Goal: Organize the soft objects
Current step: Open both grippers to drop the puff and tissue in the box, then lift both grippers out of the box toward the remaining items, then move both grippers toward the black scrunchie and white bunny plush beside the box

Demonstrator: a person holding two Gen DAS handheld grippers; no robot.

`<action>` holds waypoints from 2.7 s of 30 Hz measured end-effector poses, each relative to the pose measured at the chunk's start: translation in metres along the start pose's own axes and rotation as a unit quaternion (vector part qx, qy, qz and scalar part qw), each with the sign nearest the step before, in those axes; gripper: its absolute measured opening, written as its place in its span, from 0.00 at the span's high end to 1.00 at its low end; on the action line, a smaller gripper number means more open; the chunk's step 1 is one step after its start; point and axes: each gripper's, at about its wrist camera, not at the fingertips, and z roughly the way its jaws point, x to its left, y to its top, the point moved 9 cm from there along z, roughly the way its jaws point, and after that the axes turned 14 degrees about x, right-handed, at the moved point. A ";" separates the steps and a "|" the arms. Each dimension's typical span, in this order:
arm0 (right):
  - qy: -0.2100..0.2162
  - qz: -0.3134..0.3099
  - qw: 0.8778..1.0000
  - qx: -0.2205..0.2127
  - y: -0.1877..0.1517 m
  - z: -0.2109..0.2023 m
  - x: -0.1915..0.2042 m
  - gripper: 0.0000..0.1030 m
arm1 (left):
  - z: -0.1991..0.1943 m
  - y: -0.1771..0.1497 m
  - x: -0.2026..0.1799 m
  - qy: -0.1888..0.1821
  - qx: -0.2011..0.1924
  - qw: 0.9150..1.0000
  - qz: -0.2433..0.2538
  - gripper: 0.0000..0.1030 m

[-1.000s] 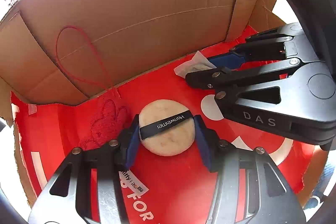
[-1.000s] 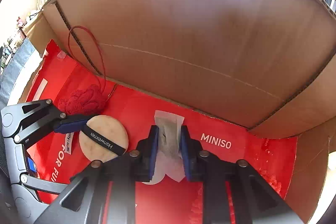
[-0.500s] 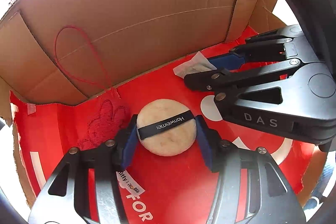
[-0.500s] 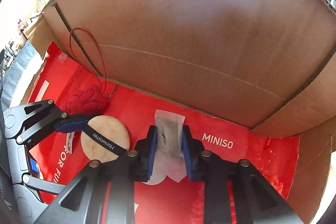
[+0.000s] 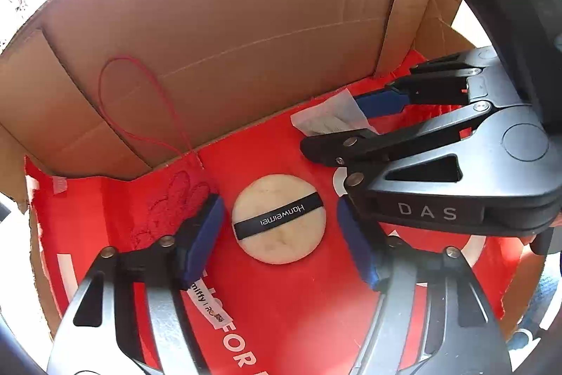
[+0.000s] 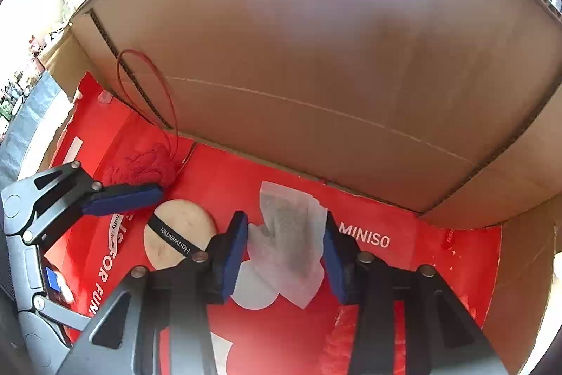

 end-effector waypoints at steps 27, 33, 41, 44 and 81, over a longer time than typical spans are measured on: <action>-0.012 0.019 0.990 -0.138 -0.046 -0.147 0.031 0.14 | -0.136 -0.035 0.003 -0.035 -0.147 0.987 -0.060 0.13; -0.015 0.022 0.980 -0.197 -0.075 -0.194 0.041 0.01 | -0.173 -0.049 0.003 -0.026 -0.206 0.975 -0.083 0.07; -0.042 0.018 0.961 -0.272 -0.131 -0.248 0.062 0.00 | -0.231 -0.084 0.004 -0.011 -0.285 0.953 -0.099 0.02; -0.053 0.020 0.953 -0.298 -0.154 -0.261 0.068 0.00 | -0.250 -0.101 0.001 0.001 -0.311 0.944 -0.109 0.01; -0.125 0.148 0.902 -0.386 -0.344 -0.170 0.068 0.00 | -0.195 -0.250 -0.077 0.067 -0.353 0.925 -0.121 0.00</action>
